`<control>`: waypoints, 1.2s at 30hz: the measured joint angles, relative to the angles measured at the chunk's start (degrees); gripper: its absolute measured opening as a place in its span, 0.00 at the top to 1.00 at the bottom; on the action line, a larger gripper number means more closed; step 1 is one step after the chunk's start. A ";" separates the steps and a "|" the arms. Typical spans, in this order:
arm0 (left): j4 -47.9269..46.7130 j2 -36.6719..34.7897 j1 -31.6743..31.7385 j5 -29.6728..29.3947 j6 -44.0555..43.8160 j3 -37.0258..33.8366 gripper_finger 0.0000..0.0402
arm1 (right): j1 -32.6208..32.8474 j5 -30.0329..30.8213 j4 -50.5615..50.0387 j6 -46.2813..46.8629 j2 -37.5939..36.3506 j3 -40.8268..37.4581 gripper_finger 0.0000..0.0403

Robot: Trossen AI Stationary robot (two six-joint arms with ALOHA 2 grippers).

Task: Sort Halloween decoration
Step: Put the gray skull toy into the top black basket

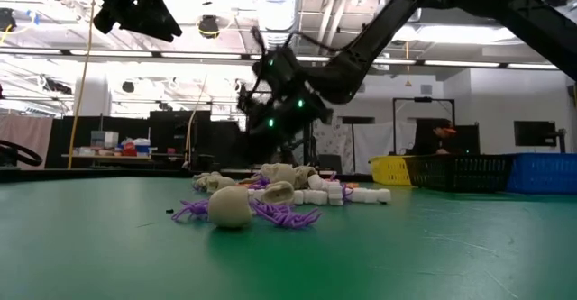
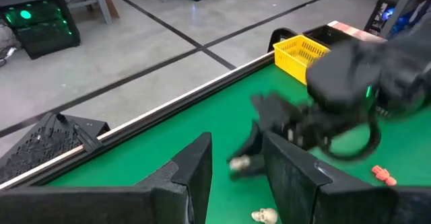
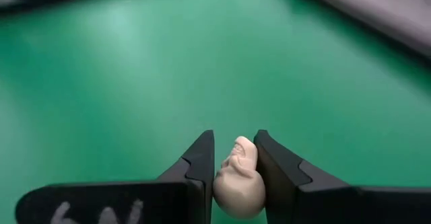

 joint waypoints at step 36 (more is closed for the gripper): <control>0.49 0.02 0.44 -0.20 -1.32 0.00 0.70 | -17.54 34.51 1.24 4.69 -60.29 -56.10 0.74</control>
